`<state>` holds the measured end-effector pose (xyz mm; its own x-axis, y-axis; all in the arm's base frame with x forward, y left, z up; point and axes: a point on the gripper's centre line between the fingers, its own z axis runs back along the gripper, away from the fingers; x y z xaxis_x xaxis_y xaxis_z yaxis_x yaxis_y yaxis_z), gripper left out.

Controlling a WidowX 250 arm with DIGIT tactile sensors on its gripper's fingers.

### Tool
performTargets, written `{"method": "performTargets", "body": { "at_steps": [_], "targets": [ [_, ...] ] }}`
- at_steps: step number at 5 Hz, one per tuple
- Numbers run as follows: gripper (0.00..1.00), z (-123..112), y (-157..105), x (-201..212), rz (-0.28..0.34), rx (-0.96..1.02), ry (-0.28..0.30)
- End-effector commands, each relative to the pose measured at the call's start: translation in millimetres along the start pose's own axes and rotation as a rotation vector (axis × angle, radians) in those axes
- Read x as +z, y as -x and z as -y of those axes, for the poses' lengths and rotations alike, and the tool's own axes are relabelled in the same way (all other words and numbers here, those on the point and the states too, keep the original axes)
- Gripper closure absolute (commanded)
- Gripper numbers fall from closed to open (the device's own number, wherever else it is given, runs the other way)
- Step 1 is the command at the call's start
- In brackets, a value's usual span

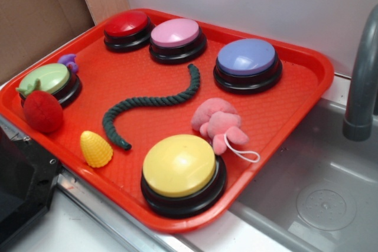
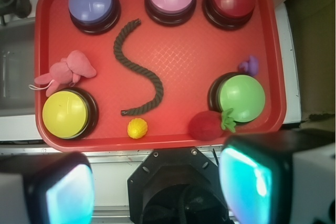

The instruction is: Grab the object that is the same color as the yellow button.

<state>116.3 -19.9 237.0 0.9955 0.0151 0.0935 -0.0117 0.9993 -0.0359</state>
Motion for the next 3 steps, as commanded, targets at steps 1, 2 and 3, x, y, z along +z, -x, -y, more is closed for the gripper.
{"method": "performTargets", "body": {
  "at_steps": [1, 2, 3],
  "targets": [
    [0.0, 0, 0, 0, 0.0, 0.0, 0.0],
    [0.0, 9, -1, -31, 0.028, -0.002, 0.007],
    [0.0, 14, -2, -54, -0.004, -0.018, 0.001]
  ]
}}
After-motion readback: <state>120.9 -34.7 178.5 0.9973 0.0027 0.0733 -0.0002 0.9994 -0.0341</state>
